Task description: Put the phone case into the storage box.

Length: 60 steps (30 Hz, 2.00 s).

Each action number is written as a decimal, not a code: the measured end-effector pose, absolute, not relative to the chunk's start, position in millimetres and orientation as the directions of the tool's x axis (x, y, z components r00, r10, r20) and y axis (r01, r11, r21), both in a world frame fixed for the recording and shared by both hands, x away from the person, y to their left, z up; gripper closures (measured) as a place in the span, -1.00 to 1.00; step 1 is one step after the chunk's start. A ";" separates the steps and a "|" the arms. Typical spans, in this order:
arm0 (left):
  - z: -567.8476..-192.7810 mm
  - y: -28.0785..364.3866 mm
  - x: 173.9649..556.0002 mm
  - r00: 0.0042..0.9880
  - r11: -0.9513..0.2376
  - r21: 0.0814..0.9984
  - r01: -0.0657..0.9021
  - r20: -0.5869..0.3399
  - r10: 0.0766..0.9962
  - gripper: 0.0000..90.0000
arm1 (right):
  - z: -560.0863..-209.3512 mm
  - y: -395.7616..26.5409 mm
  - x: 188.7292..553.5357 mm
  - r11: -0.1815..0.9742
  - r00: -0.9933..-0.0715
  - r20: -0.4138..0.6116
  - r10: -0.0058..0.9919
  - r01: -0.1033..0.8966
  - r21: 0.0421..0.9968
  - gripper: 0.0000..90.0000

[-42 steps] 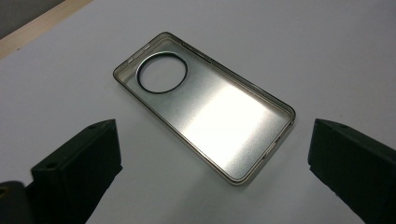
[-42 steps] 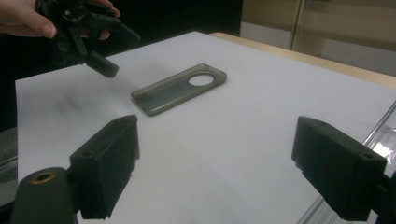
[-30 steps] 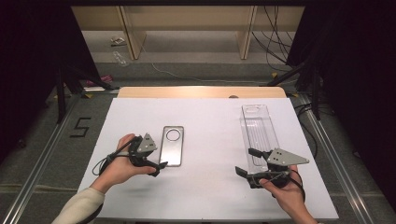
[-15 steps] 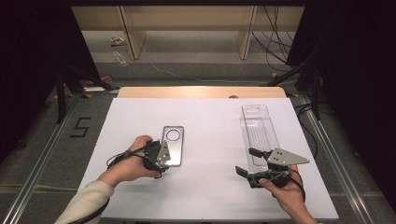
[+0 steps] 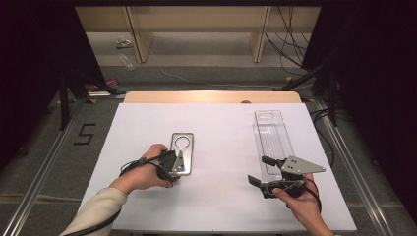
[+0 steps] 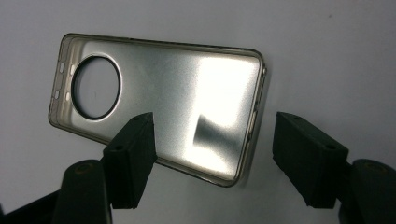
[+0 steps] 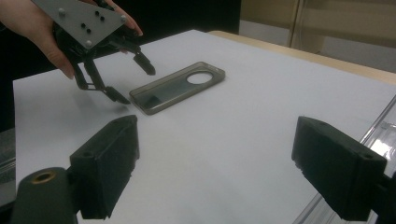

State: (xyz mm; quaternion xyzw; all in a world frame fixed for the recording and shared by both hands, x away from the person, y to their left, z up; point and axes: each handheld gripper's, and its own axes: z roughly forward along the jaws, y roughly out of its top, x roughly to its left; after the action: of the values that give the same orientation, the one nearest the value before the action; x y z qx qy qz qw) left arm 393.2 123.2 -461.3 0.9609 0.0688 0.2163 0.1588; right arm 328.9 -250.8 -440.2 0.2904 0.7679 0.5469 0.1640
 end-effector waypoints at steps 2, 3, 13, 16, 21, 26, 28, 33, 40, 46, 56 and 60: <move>-462.4 122.0 393.9 0.900 -0.943 0.327 0.059 0.391 0.192 -0.29 | -440.2 -250.7 328.8 0.234 -0.778 0.066 0.624 0.268 0.935 -0.64; -462.9 121.4 394.2 0.901 -0.945 0.323 0.055 0.392 0.186 -0.30 | -440.3 -250.7 328.9 0.233 -0.779 0.068 0.623 0.267 0.935 -0.64; -464.7 119.3 396.5 0.908 -0.950 0.308 0.050 0.382 0.171 -0.15 | -440.3 -251.2 329.0 0.231 -0.778 0.068 0.624 0.267 0.936 -0.64; -465.1 118.9 396.2 0.913 -0.953 0.301 0.046 0.375 0.163 -0.10 | -440.3 -251.0 328.9 0.231 -0.778 0.068 0.624 0.267 0.936 -0.64; -466.0 117.4 395.4 0.916 -0.953 0.301 0.043 0.369 0.158 -0.03 | -440.5 -250.9 329.0 0.233 -0.779 0.068 0.623 0.268 0.935 -0.64; -465.7 117.9 395.5 0.920 -0.953 0.299 0.038 0.362 0.151 0.10 | -440.5 -250.9 329.0 0.233 -0.779 0.068 0.623 0.268 0.935 -0.64; -465.4 117.9 395.4 0.922 -0.956 0.291 0.032 0.361 0.141 0.15 | -440.7 -250.8 329.0 0.235 -0.779 0.068 0.623 0.269 0.934 -0.64; -465.9 117.1 394.6 0.926 -0.956 0.293 0.017 0.357 0.125 0.27 | -441.0 -250.5 329.2 0.236 -0.781 0.066 0.622 0.267 0.934 -0.64; -466.6 117.2 394.3 0.931 -0.959 0.282 -0.005 0.352 0.099 0.44 | -441.3 -250.4 329.5 0.236 -0.780 0.067 0.622 0.268 0.934 -0.64; -466.9 116.4 393.1 0.933 -0.961 0.278 -0.006 0.348 0.095 0.50 | -441.7 -250.1 329.6 0.238 -0.781 0.068 0.621 0.270 0.933 -0.64; -466.6 114.1 393.6 0.935 -0.966 0.256 -0.036 0.350 0.058 0.57 | -441.8 -250.2 329.6 0.240 -0.782 0.067 0.619 0.270 0.932 -0.64; -466.5 114.0 394.2 0.937 -0.966 0.255 -0.038 0.344 0.054 0.60 | -441.8 -250.2 329.5 0.237 -0.781 0.069 0.620 0.271 0.933 -0.64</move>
State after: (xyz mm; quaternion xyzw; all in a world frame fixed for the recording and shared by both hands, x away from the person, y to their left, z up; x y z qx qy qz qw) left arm 394.2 114.0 -466.5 0.9756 0.0043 0.1770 0.1301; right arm 329.5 -250.2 -441.8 0.2894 0.7700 0.5456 0.1602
